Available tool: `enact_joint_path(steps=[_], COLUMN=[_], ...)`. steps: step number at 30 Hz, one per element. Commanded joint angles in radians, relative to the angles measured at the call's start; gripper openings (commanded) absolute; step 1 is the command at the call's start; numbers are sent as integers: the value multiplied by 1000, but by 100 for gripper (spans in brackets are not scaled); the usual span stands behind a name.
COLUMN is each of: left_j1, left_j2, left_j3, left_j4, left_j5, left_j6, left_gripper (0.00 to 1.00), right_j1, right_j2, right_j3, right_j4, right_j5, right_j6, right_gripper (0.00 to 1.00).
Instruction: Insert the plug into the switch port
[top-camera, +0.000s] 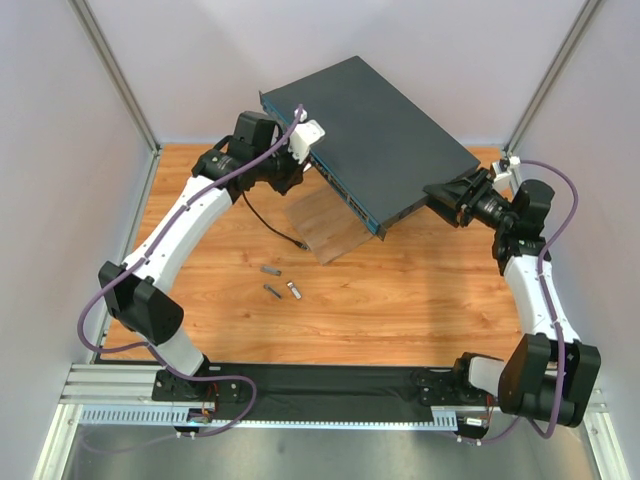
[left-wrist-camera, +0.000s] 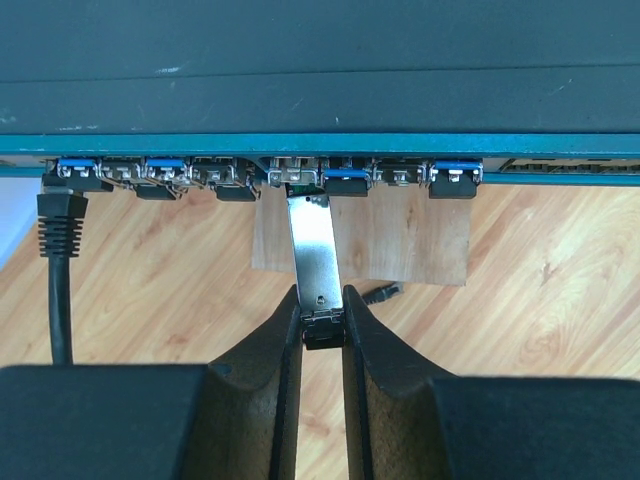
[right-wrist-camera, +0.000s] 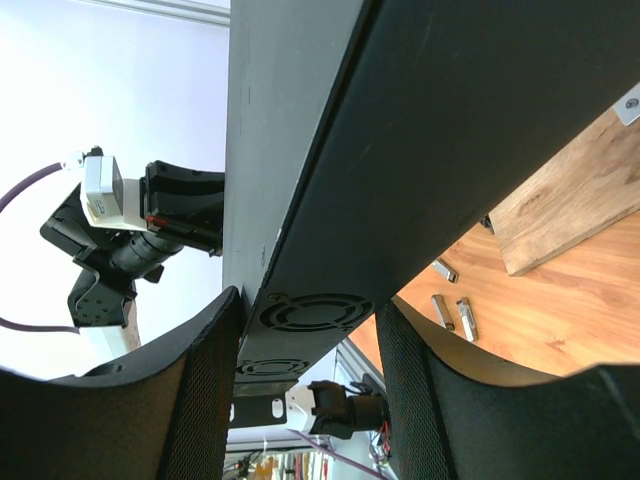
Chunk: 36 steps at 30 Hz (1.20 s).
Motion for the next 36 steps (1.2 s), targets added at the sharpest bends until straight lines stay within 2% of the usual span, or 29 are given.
enact_joint_path(steps=[1, 17, 36], left_j1=[-41, -18, 14], left_j2=[-1, 16, 40], left_j3=[51, 69, 98], left_j4=[34, -12, -27], left_j5=[128, 209, 240], left_j6=[51, 76, 138], left_gripper=[0, 0, 0], right_j1=[-2, -30, -30], right_j2=[41, 71, 94], right_j3=[32, 48, 78], right_j4=[-35, -56, -85], right_j5=[36, 36, 33], right_j6=[-95, -111, -137], right_gripper=[0, 0, 0])
